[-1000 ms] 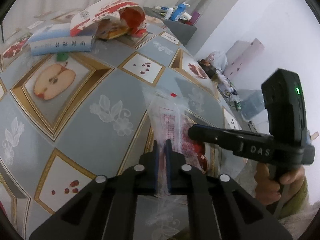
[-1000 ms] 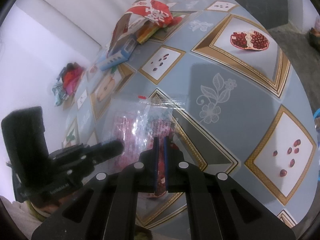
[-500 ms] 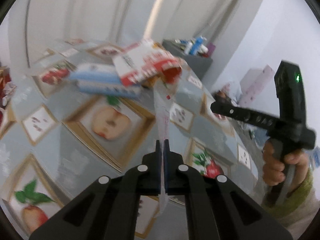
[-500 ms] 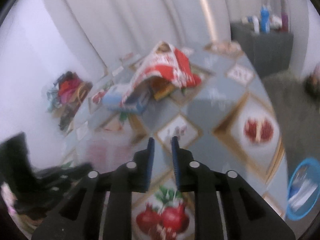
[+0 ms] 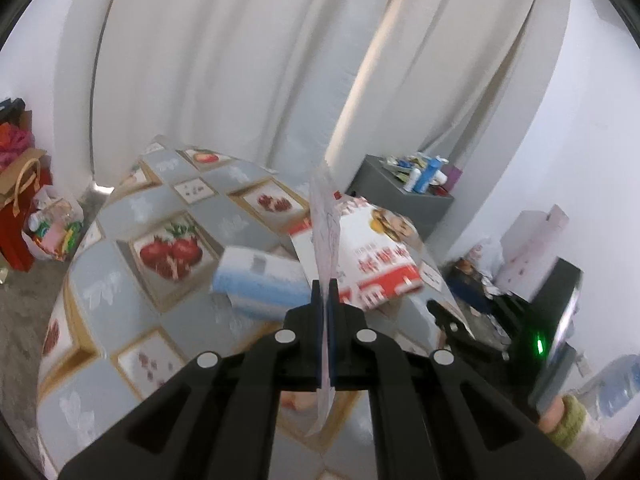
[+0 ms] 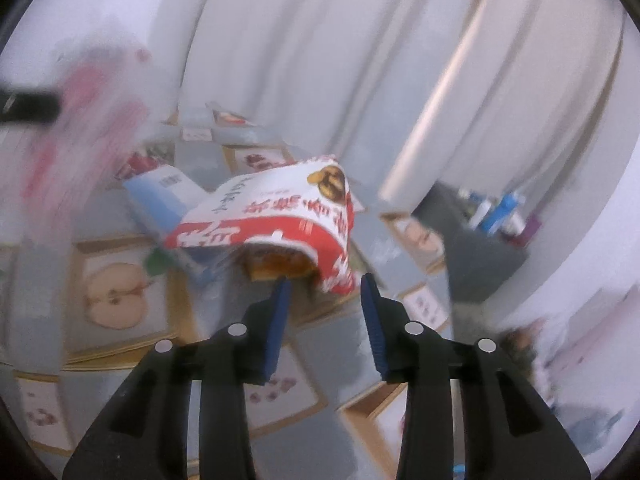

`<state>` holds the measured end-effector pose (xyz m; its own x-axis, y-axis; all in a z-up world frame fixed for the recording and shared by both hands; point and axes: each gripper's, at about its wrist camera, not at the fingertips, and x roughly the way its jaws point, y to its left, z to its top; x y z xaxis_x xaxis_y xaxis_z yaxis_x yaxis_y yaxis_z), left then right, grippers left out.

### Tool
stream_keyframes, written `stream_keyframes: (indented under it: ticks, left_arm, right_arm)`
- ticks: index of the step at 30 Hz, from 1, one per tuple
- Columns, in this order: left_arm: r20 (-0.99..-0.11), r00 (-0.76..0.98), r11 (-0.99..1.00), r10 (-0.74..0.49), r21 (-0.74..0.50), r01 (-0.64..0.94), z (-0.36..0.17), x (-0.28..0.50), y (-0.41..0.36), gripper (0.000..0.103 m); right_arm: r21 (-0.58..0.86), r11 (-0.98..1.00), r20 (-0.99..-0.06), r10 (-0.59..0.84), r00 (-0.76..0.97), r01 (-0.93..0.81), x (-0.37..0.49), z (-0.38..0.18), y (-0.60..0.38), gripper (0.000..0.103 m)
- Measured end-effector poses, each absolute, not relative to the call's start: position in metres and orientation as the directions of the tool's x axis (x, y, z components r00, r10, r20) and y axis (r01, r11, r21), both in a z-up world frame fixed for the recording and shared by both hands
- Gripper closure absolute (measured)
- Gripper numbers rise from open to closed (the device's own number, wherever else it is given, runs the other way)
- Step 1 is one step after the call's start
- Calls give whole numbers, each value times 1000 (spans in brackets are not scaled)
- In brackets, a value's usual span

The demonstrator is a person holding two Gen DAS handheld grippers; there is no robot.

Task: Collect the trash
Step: 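Grasp the red-and-white snack bag with the right gripper while the left holds the plastic bag, then carry the plastic bag and snack bag over the wastebasket and open both grippers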

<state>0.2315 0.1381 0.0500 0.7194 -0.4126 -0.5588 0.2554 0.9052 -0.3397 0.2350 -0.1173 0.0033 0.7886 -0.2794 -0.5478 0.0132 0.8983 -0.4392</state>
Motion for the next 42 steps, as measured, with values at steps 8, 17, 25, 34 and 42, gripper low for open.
stream_keyframes:
  ticks: [8, 17, 25, 34, 42]
  left_arm:
    - [-599, 697, 916, -395, -312, 252, 26, 281, 115, 101]
    - [-616, 677, 915, -402, -304, 266, 16, 295, 101, 101]
    - [-604, 695, 920, -390, -289, 266, 19, 293, 100, 101]
    - [-561, 732, 921, -386, -271, 278, 41, 274, 103, 101]
    - [-525, 752, 917, -399, -257, 307, 64, 242, 99, 101]
  right_arm:
    - [-586, 810, -484, -349, 802, -1, 256, -16, -108, 67]
    - [-645, 764, -428, -400, 811, 37, 271, -24, -110, 94]
    - [-628, 771, -380, -426, 821, 109, 267, -13, -117, 103]
    - [-608, 774, -327, -446, 833, 176, 254, 12, -122, 103]
    - [-575, 778, -264, -469, 843, 252, 221, 50, -130, 103]
